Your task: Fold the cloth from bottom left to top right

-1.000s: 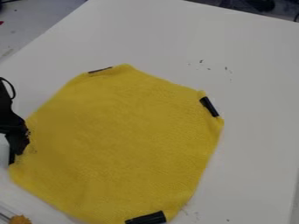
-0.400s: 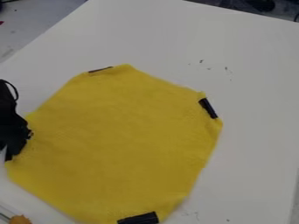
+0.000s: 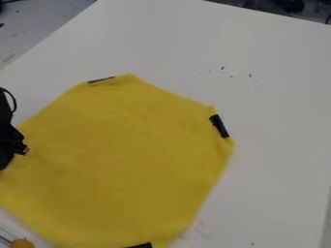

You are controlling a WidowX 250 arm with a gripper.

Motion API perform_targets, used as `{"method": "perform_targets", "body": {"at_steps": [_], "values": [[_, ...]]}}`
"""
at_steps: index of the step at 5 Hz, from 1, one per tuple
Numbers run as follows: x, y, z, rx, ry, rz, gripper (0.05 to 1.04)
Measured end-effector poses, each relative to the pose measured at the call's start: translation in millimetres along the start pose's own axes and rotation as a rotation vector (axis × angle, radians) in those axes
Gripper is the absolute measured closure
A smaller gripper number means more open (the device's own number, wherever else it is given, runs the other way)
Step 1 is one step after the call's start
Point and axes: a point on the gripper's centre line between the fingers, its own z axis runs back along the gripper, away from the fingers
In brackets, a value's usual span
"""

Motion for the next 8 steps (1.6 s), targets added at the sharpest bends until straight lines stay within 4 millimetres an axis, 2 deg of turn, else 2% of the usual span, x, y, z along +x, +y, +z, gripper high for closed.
{"method": "perform_targets", "body": {"at_steps": [1,2,3,4,5,7,8], "values": [[10.6,-8.9,33.4,0.075,0.035,-0.045,1.010],[37.7,-26.1,55.3,0.126,0.043,-0.114,1.016],[67.6,-54.9,57.4,0.119,0.034,-0.183,1.016],[95.9,-89.8,46.7,0.066,0.016,-0.233,1.016],[114.2,-112.7,31.6,0.005,-0.018,-0.254,1.016],[128.4,-135.6,16.1,-0.097,-0.126,-0.233,0.988],[125.4,-139.2,11.8,-0.114,-0.141,-0.239,0.816]]}}
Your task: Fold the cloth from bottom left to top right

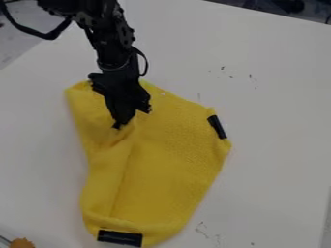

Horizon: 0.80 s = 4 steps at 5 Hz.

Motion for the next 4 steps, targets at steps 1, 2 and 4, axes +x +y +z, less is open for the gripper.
{"method": "perform_targets", "body": {"at_steps": [1,2,4], "values": [[-0.6,1.0,0.3,-0.018,-0.002,-0.001,0.535],[5.0,-2.3,-2.0,-0.051,0.006,-0.003,0.232],[30.9,-31.1,0.1,-0.113,-0.021,-0.023,0.077]]}}
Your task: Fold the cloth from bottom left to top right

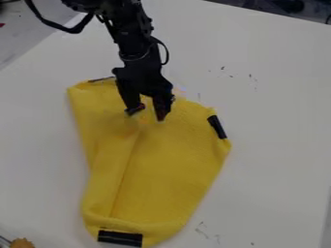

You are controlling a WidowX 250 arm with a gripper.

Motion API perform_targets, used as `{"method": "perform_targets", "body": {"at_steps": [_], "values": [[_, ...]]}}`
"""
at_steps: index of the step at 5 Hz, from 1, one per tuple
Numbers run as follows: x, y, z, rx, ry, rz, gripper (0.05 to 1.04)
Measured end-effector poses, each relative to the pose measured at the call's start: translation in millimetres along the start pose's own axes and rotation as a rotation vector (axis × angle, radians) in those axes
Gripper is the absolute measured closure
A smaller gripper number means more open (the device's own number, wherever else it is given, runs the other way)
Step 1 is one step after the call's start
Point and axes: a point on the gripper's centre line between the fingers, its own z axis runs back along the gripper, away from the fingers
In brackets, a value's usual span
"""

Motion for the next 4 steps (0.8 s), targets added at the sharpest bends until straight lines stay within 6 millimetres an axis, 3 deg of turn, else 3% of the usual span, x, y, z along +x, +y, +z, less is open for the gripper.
{"method": "perform_targets", "body": {"at_steps": [1,4], "values": [[16.7,-21.9,6.0,-0.004,-0.012,-0.044,0.083],[22.6,-26.4,16.9,0.110,0.058,-0.136,0.083]]}}
